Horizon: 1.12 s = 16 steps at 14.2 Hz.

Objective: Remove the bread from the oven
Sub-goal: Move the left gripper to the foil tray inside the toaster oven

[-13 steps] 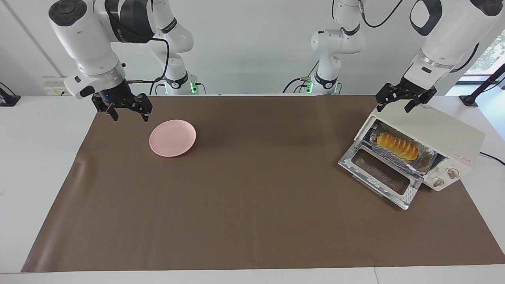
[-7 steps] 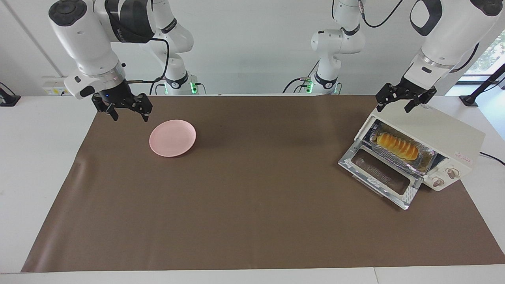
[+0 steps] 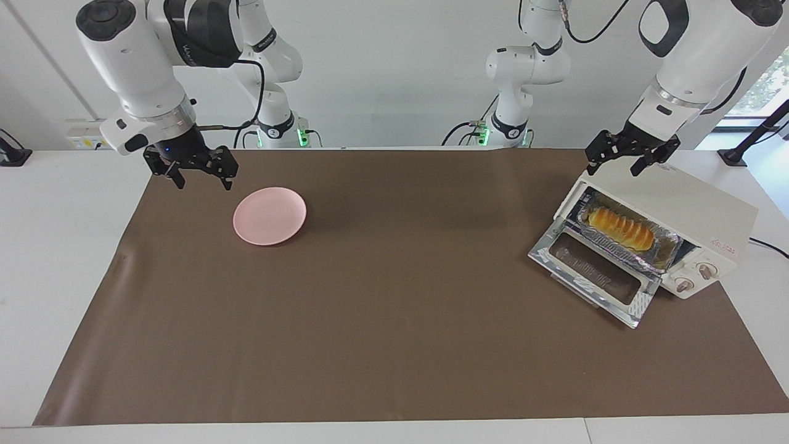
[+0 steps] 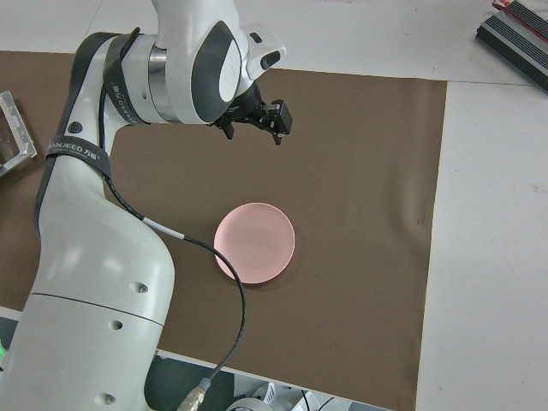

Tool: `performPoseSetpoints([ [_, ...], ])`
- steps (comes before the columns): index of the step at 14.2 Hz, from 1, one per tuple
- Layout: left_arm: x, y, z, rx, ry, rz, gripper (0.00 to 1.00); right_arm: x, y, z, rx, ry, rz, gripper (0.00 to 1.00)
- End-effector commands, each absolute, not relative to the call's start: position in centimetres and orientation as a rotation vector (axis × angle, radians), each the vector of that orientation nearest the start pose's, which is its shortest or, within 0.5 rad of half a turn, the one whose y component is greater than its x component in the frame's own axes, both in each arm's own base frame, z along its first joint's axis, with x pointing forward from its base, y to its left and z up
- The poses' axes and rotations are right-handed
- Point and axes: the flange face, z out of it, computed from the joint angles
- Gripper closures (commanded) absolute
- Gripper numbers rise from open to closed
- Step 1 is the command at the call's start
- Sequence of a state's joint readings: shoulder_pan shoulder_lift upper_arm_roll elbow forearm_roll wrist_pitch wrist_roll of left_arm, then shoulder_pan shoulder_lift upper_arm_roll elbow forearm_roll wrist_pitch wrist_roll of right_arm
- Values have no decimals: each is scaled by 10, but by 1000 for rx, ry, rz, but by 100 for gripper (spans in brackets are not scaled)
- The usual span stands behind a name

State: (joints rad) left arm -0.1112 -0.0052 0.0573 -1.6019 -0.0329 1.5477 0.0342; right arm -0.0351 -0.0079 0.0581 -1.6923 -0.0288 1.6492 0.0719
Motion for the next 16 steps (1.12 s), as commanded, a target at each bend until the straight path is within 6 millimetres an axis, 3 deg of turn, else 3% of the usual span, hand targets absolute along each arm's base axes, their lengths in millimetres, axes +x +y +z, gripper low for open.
performPoseSetpoints([
  [1,545,-27,616,-3176,115,78,0,550,7,578,-3191,44,61,0],
  [7,554,-26,609,-3121,93,126,0,550,7,578,-3191,44,61,0],
  [12,595,-30,591,-3098,-46,194,0,550,7,578,-3191,44,61,0],
  [16,644,-57,550,-2972,-261,199,0,550,7,578,-3191,44,61,0],
])
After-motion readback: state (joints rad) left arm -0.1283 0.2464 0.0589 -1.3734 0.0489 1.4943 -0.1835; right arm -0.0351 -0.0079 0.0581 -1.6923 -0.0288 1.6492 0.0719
